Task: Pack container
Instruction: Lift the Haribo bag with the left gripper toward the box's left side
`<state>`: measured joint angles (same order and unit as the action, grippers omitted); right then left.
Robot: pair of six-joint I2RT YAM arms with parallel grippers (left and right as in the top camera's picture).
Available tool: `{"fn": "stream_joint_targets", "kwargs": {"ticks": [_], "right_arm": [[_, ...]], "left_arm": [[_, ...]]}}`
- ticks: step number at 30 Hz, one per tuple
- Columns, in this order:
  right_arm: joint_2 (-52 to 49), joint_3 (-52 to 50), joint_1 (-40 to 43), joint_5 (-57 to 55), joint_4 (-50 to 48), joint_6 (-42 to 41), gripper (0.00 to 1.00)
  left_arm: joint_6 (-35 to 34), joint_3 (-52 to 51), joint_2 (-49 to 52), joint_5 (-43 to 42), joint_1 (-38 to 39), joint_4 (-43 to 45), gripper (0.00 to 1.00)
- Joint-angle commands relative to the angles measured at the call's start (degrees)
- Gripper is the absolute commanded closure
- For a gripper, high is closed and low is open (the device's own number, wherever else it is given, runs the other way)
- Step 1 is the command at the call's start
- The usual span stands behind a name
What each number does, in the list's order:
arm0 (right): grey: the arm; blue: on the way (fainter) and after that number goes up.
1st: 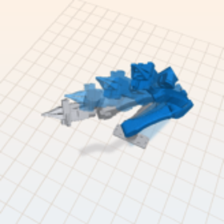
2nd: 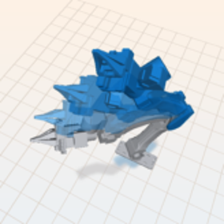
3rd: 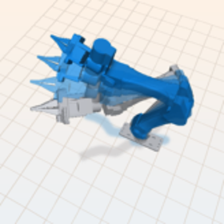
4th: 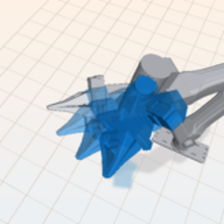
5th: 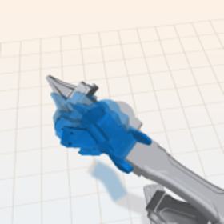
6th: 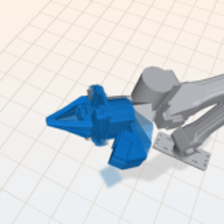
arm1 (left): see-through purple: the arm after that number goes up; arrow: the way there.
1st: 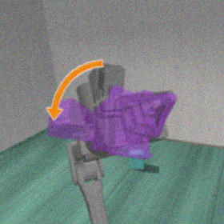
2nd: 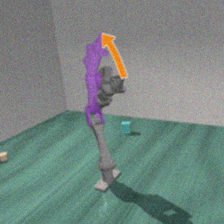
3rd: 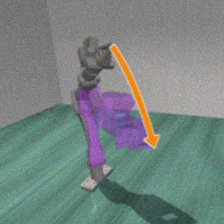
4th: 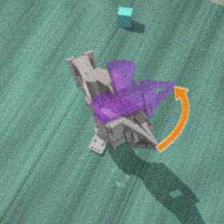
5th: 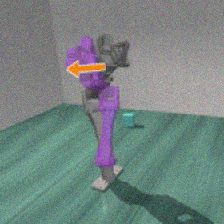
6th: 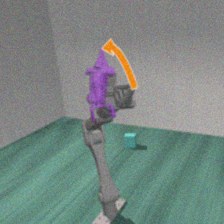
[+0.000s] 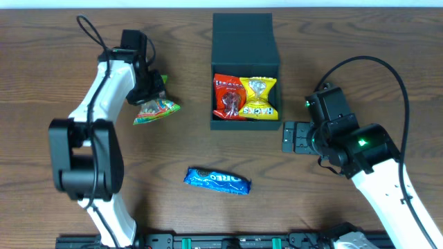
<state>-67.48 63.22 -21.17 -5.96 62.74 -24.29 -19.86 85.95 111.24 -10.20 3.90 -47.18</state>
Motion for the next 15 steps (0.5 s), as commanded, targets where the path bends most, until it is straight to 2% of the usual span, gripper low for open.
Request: {"fn": "stream_joint_targets", "kwargs": {"ticks": [1,7,15], "right_arm": [[0.5,-0.2,0.2,0.0,-0.4,0.6,0.01],[0.5,-0.2,0.2,0.0,-0.4,0.6,0.01],[0.5,-0.2,0.2,0.0,-0.4,0.6,0.01]], "left_arm": [[2.8,0.0,-6.2,-4.5,0.9,-0.9,0.94],[4.5,0.4,-12.1,-4.5,6.8,-2.2,0.94],[4.7,10.1,-12.6,-4.3,18.4,-6.4,0.94]]}}
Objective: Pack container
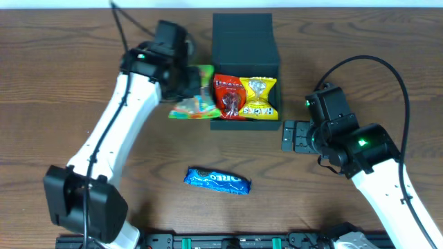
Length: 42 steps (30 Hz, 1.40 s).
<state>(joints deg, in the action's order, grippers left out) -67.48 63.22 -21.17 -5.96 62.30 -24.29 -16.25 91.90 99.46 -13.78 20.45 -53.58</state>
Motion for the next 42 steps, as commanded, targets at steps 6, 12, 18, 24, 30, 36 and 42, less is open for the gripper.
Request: {"fn": "stream_joint_targets", "kwargs": {"ticks": [6,12,18,24,30,36,42], "right_arm": [[0.5,-0.2,0.2,0.0,0.3,0.6,0.01],[0.5,-0.2,0.2,0.0,0.6,0.6,0.01],[0.5,-0.2,0.2,0.0,0.7,0.6,0.01],[0.5,-0.2,0.2,0.0,0.7,0.6,0.01],[0.5,-0.2,0.2,0.0,0.7,0.6,0.01],[0.5,-0.2,0.2,0.0,0.7,0.6,0.01],[0.5,-0.2,0.2,0.0,0.7,0.6,0.01]], "left_arm": [[-0.7,9.6,-0.7,-0.7,5.8,-0.6,0.94],[-0.3,9.9,-0.7,1.6,5.8,-0.9,0.9],[0.4,9.9,-0.7,14.6,4.7,-4.4,0.5],[2.1,9.8,1.3,14.5,-0.5,-6.1,0.09],[6.1,9.8,6.9,7.6,-5.0,-7.9,0.05],[8.8,9.7,14.5,6.3,-4.7,-8.1,0.05],[8.8,9.7,19.6,6.2,-4.7,-7.3,0.05]]}}
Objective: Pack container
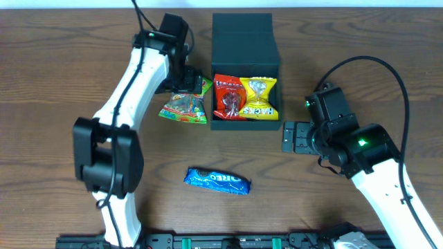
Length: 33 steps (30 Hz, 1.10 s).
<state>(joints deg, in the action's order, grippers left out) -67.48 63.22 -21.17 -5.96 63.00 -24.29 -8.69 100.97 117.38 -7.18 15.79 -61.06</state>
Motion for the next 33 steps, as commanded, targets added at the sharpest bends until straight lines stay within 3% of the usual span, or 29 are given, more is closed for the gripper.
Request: {"fn": "stream_joint_targets", "kwargs": {"ticks": [1,12,33], "right_arm": [[0.5,-0.2,0.2,0.0,0.0,0.6,0.01],[0.5,-0.2,0.2,0.0,0.0,0.6,0.01],[0.5,-0.2,0.2,0.2,0.0,0.5,0.01]], "left_arm": [[1.2,0.7,2.6,-0.4,0.0,0.3,0.05],[1.2,0.6,8.9,-1.9,0.1,2.9,0.04],[1.2,-2.8,9.9,-1.9,0.5,9.3,0.04]]}}
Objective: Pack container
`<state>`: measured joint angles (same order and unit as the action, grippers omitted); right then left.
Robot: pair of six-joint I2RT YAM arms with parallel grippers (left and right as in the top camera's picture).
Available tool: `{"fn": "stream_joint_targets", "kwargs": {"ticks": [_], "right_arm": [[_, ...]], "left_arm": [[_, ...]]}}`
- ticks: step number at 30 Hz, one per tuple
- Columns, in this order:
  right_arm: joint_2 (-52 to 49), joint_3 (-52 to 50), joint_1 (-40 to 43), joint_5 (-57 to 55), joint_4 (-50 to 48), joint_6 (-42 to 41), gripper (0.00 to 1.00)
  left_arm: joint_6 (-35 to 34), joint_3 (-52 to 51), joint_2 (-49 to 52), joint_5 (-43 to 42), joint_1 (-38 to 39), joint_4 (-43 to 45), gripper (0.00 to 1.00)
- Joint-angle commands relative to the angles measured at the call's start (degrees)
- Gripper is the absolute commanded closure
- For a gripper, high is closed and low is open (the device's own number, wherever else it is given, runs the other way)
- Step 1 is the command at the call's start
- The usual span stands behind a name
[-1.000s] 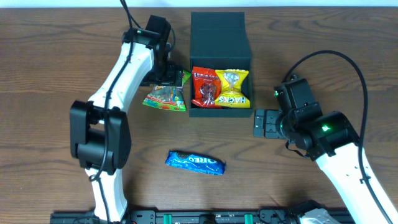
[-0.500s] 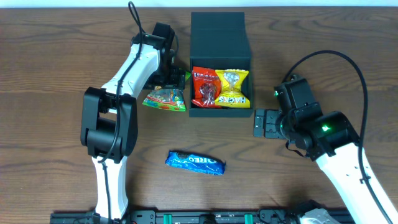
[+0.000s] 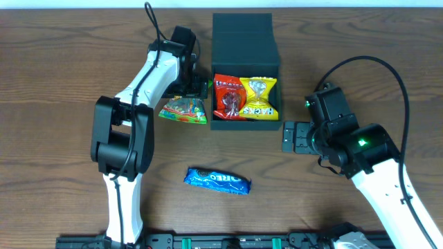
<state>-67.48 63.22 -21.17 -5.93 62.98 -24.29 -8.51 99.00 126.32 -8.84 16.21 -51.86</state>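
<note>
The black box [image 3: 246, 123] stands open at the table's middle back, its lid [image 3: 243, 38] laid back behind it. Inside lie a red snack packet [image 3: 229, 97] and a yellow one [image 3: 259, 97]. A green candy packet [image 3: 183, 109] hangs just outside the box's left wall, its top end running up under my left gripper [image 3: 199, 86], which looks shut on it; the fingers are hidden beneath the wrist. A blue cookie packet [image 3: 217, 180] lies toward the front. My right gripper [image 3: 286, 137] rests open and empty right of the box.
The left arm [image 3: 124, 138] reaches from the front edge up along the left of the box. The right arm [image 3: 367, 159] fills the right front. Bare wood lies on the far left and between the box and the blue packet.
The left arm's elbow has swung right and the gripper has shifted slightly toward the box's left wall. The green packet sits almost where it was. The right arm has not moved.
The left gripper first held the green packet well left of the box. Then it had it against the box's left rim. Later the packet hung a little lower, just outside the left wall, and it is still there now. The right arm stayed still throughout.
</note>
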Motion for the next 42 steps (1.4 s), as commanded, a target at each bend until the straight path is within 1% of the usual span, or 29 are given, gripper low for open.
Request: {"fn": "stream_joint_targets", "kwargs": {"ticks": [1,2,3,4,5,7,8,10,11,16,21,22,24,37,42], "right_arm": [[0.5,-0.2,0.2,0.2,0.0,0.5,0.01],[0.5,-0.2,0.2,0.2,0.0,0.5,0.01],[0.5,-0.2,0.2,0.2,0.0,0.6,0.01],[0.5,-0.2,0.2,0.2,0.0,0.5,0.01],[0.5,-0.2,0.2,0.2,0.0,0.6,0.01],[0.5,-0.2,0.2,0.2,0.0,0.6,0.01],[0.5,-0.2,0.2,0.2,0.0,0.5,0.01],[0.5,-0.2,0.2,0.2,0.0,0.6,0.01],[0.5,-0.2,0.2,0.2,0.0,0.6,0.01],[0.5,-0.2,0.2,0.2,0.0,0.6,0.01],[0.5,-0.2,0.2,0.2,0.0,0.6,0.01],[0.5,-0.2,0.2,0.2,0.0,0.6,0.01],[0.5,-0.2,0.2,0.2,0.0,0.6,0.01],[0.5,-0.2,0.2,0.2,-0.5,0.6,0.01],[0.5,-0.2,0.2,0.2,-0.4,0.6,0.01]], "left_arm": [[1.0,-0.8,1.0,-0.2,0.1,0.1,0.04],[1.0,-0.8,1.0,-0.2,0.1,0.1,0.04],[1.0,-0.8,1.0,-0.2,0.1,0.2,0.01],[1.1,-0.8,1.0,-0.2,0.1,0.3,0.11],[1.1,-0.8,1.0,-0.2,0.1,0.3,0.17],[1.1,-0.8,1.0,-0.2,0.1,0.6,0.24],[1.1,-0.9,1.0,-0.2,0.1,0.7,0.31],[1.1,-0.9,1.0,-0.2,0.1,0.7,0.41],[1.1,-0.9,1.0,-0.2,0.1,0.7,0.48],[1.1,-0.9,1.0,-0.2,0.1,0.7,0.66],[1.3,-0.9,1.0,-0.2,0.1,0.8,0.79],[1.3,-0.9,1.0,-0.2,0.1,0.8,0.87],[1.3,-0.9,1.0,-0.2,0.1,0.8,0.94],[0.5,-0.9,1.0,-0.3,0.0,0.7,0.94],[0.2,-0.9,0.4,-3.4,-0.1,1.0,0.94]]}}
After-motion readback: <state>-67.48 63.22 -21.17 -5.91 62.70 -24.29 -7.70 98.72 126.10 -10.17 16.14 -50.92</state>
